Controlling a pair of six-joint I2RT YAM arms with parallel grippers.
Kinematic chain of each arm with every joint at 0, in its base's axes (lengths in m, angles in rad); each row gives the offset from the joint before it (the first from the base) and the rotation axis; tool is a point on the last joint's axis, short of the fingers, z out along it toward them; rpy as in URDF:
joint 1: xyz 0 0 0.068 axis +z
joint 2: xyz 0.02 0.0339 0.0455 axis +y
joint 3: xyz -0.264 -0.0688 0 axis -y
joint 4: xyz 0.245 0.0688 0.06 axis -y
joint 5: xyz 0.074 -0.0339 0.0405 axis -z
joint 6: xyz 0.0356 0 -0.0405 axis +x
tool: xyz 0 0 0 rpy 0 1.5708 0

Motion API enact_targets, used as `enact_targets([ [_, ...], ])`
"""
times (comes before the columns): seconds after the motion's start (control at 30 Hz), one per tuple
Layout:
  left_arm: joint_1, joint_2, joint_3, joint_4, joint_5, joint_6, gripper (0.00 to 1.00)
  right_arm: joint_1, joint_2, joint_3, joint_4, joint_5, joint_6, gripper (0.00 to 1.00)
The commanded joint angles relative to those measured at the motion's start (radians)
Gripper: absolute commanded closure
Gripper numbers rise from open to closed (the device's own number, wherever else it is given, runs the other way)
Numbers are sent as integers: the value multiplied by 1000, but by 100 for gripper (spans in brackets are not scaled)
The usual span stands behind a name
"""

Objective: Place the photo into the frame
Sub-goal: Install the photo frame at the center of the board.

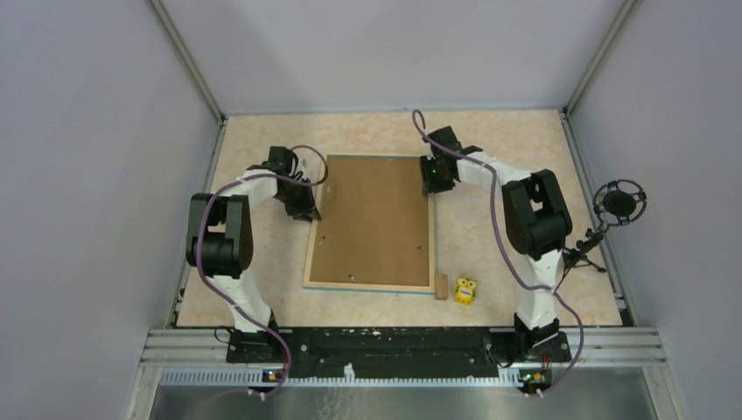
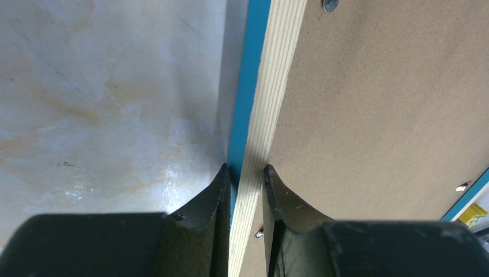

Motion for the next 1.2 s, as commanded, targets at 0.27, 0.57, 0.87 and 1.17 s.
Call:
enact_targets([
  [0.27,12,14,-10,21,7,-29,85,11,74,-21,-36,160,-5,91],
  [0.57,14,14,-9,19,0,-29,85,73,97,-47,12,279,-6,100],
  [0.87,13,11,-9,19,-6,-30,85,140,85,-45,14,408,-89,100],
  [1.17,14,8,-11,21,-2,-30,86,152,60,8,56,266,-257,100],
])
